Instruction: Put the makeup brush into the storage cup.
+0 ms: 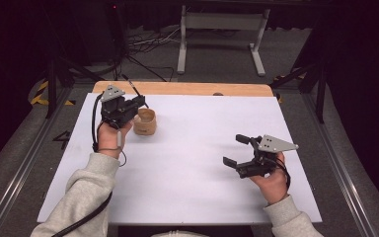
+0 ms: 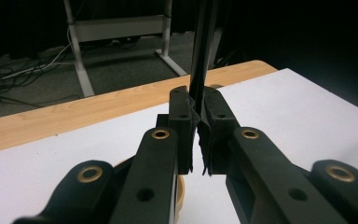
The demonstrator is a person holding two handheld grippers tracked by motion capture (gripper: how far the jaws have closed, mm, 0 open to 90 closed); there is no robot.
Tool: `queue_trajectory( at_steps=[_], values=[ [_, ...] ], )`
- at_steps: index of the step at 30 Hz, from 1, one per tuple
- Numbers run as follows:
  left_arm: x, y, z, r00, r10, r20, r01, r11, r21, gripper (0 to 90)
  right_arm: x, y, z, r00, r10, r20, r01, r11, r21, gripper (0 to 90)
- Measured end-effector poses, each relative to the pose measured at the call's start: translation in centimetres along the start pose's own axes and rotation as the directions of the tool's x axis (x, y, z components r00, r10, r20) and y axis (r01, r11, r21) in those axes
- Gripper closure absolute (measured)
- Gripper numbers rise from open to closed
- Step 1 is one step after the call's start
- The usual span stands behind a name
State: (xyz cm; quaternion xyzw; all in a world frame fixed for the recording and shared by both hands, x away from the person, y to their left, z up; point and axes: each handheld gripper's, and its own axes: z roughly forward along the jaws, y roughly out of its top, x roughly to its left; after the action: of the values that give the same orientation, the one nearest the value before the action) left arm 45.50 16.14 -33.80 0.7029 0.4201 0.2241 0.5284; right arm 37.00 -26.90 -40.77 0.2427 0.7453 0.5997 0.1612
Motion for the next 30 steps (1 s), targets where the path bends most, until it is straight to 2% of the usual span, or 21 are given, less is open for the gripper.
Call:
queue_trajectory(
  at_steps=[14, 20, 22, 30],
  values=[
    [0.9, -1.0, 1.3, 0.9995, -0.009, -0.03, 0.01, 0.9995, 0.029, 84.1, -0.1, 0.0, -0.2, 1.0, -0.004, -0.002, 0.004, 1.0, -0.009, 3.7],
    [1.7, -1.6, 1.9, 0.9991, -0.011, -0.042, 0.014, 0.9983, 0.057, 84.0, -0.1, 0.0, -0.1, 1.0, -0.005, -0.007, 0.005, 1.0, -0.007, 3.8],
    [1.9, -1.8, 2.0, 0.9987, 0.0, -0.052, 0.004, 0.9975, 0.07, 84.1, -0.1, 0.0, -0.2, 1.0, -0.005, -0.006, 0.005, 1.0, -0.005, 3.7],
    [2.2, -2.4, 2.7, 0.9982, 0.001, -0.06, 0.005, 0.9955, 0.094, 84.0, -0.1, 0.0, -0.2, 1.0, 0.0, -0.009, 0.0, 1.0, -0.006, 3.8]
  ],
)
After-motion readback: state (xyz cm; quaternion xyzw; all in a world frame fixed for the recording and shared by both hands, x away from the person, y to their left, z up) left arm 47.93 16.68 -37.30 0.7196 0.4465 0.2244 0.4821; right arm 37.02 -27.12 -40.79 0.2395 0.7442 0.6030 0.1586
